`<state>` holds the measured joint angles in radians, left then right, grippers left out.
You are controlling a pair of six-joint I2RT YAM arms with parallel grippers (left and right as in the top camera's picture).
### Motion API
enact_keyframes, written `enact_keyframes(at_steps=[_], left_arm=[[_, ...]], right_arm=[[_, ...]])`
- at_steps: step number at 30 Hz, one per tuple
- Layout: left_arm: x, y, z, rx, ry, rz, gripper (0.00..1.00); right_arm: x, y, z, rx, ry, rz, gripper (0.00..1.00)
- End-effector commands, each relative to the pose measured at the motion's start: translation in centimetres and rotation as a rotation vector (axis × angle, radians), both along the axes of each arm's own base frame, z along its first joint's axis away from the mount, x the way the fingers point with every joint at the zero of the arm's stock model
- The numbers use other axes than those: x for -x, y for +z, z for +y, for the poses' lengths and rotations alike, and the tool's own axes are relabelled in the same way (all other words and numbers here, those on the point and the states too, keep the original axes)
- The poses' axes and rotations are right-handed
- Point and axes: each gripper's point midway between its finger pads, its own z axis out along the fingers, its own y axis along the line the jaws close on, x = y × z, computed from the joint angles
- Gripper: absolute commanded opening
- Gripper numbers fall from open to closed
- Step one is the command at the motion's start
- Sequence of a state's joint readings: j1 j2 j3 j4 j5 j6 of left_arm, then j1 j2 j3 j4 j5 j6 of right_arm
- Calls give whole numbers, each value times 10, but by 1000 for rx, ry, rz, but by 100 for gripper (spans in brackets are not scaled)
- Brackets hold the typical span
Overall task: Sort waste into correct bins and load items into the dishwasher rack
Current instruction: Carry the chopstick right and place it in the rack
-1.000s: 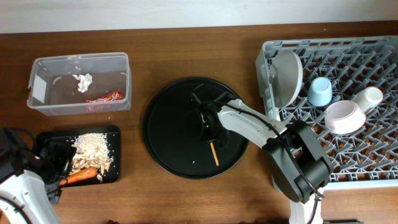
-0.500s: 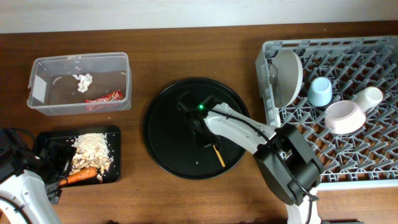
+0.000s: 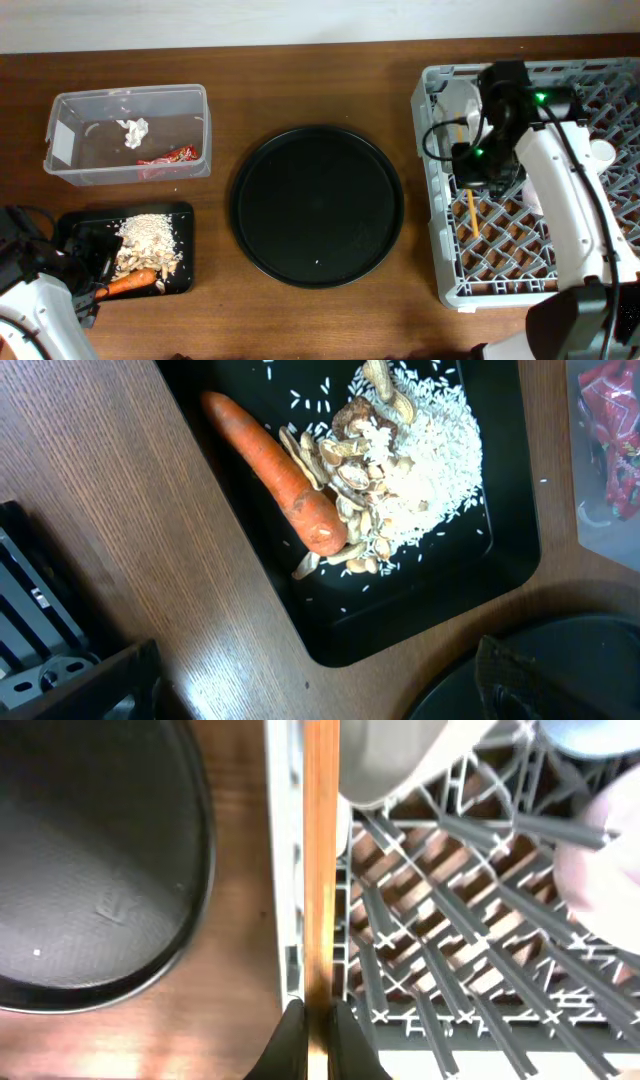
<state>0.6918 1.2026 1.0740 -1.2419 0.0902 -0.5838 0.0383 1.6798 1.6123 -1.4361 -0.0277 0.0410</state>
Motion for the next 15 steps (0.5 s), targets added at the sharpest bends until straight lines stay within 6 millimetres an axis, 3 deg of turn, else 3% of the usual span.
enact_keyframes(at_steps=[1,3,5,7,10,12,13,14,15], left_arm=[[0,2,1,-7,-9,-4,99],[0,2,1,-7,-9,-4,99],[0,2,1,-7,-9,-4,99],[0,2,1,-7,-9,-4,99],[0,2,1,-7,-9,-4,99],[-1,2,1,-8,-9,-5,99],[-1,2,1,-8,-9,-5,99],[0,2,1,-7,-9,-4,99],[0,2,1,-7,-9,-4,99]], right_arm=[[14,-25,-5,4,-32,76,4],[14,-33,-4,0,-32,86,4],[14,-33,-4,-1,-35,85,26],[14,-33,-4,0,-35,85,38],[13,-32,-1,-17,-40,83,38],[15,-19,10,-80,-56,76,38],[16,-2,22,-139,-41,40,38],[23,14,31,-172,-22,10,39],[43,34,37,-181,1,-21,45]])
